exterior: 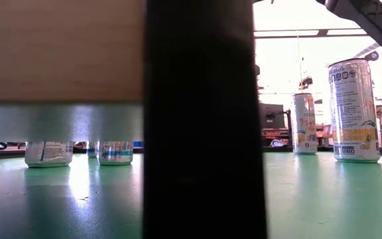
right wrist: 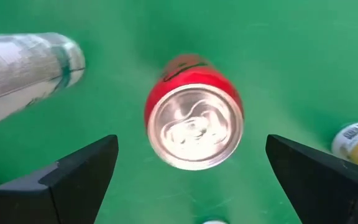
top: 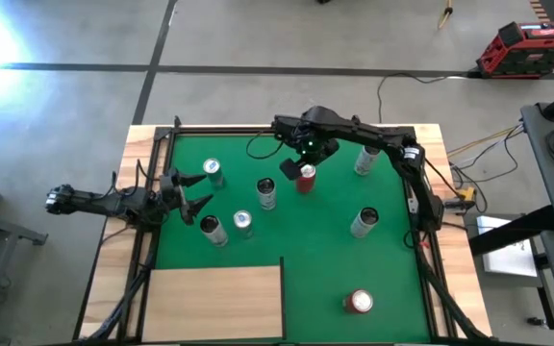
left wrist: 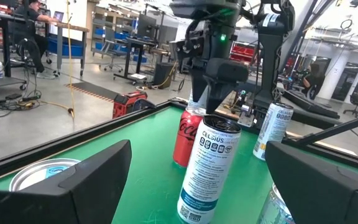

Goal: Place canned beverage on shelf
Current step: Move the top red soda can to the center of the table

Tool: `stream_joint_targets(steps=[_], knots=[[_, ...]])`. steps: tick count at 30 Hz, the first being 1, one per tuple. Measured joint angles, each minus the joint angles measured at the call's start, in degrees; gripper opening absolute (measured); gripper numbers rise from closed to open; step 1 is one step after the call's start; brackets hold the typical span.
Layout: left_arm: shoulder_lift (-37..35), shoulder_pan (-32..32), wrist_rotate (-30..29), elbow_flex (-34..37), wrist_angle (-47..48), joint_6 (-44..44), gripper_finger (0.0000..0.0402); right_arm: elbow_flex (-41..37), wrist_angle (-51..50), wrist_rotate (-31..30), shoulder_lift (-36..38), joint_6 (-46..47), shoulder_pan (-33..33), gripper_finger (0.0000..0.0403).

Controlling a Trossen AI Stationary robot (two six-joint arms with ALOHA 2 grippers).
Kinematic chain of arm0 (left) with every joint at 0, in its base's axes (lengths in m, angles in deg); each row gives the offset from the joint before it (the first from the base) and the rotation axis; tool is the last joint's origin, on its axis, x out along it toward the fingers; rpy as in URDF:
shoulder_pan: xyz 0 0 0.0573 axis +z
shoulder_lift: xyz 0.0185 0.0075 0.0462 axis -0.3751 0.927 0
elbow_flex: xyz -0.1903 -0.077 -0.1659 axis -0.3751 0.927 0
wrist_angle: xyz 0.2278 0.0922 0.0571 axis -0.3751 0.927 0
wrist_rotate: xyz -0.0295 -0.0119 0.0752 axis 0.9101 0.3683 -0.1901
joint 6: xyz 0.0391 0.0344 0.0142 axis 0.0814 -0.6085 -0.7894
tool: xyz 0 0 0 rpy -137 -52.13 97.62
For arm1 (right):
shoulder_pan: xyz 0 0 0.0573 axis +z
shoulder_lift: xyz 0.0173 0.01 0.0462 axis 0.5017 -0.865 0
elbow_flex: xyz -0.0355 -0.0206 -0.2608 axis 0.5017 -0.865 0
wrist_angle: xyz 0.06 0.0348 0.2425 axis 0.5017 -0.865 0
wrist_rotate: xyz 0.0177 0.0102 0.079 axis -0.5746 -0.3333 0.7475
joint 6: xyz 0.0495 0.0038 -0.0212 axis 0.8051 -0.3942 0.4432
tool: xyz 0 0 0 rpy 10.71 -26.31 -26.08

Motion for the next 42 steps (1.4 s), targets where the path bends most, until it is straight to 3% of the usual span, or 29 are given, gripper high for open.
stream_joint_targets(steps=[9, 16, 23, 26, 32, 42], knots=[[0.0, 0.0, 0.0, 0.0, 0.0, 0.0, 0.0355, -4.5, 3.8, -1.3, 0.0, 1.5, 0.7, 0.04], [0.0, 0.0, 0.0, 0.0, 0.0, 0.0, 0.0355, -11.2, 9.5, 3.4, 0.0, 0.4, -0.6, 0.04], [0.0, 0.0, 0.0, 0.0, 0.0, 0.0, 0.0355, -13.7, 12.6, 0.8, 0.1, -0.3, -0.5, 0.0397], [0.0, 0.0, 0.0, 0.0, 0.0, 0.0, 0.0355, -13.8, 14.0, 1.2, 0.1, -0.7, -0.5, 0.0376], [0.0, 0.0, 0.0, 0.0, 0.0, 0.0, 0.0355, -13.9, 16.3, 1.2, 0.2, -1.2, 0.2, 0.0294], [0.0, 0.0, 0.0, 0.0, 0.0, 0.0, 0.0355, -13.4, 15.1, 1.3, 0.4, 3.1, 3.5, 0.0294]])
